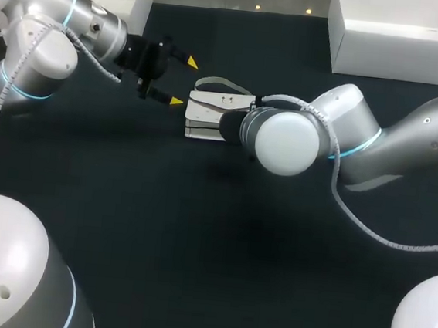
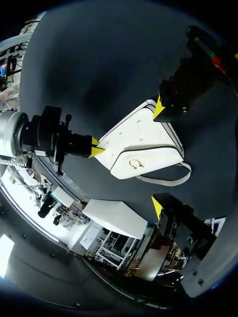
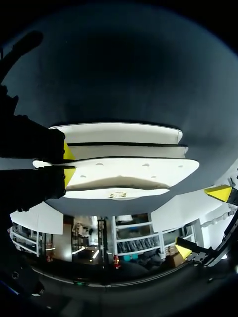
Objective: Pick up the bag, open it, inspect its contents, close it, and place it on the opposite side
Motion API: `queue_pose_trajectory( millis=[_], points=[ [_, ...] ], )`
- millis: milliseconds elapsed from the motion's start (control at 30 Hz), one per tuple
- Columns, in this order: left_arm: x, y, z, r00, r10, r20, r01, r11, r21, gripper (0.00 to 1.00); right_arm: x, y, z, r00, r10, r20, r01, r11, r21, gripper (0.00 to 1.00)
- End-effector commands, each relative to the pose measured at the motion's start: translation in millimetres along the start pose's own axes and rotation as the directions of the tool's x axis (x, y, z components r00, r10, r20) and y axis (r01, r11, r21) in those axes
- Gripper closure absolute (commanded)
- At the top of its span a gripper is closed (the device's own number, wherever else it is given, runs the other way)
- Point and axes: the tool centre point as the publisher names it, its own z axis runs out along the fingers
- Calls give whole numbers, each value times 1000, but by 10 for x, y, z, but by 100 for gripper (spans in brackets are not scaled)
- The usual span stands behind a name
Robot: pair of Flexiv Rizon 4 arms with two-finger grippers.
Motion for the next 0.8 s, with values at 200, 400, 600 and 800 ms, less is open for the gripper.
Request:
queue_pose_trajectory(
  millis=[200, 400, 600, 800],
  points=[
    [69, -74, 49, 998, 47, 33, -48, 999, 15, 0, 55, 22, -65, 999, 33, 25, -33, 999, 25, 100],
    [87, -152, 84, 995, 86, 40, -87, 996, 25, 5, 55, 22, -65, 999, 33, 25, -33, 999, 25, 100],
    [135, -138, 206, 997, 78, 15, -78, 996, 52, 26, 55, 22, -65, 999, 33, 25, -33, 999, 25, 100],
    [160, -102, 321, 998, 56, -11, -55, 996, 71, 33, 55, 22, -65, 999, 33, 25, -33, 999, 25, 100]
  ],
)
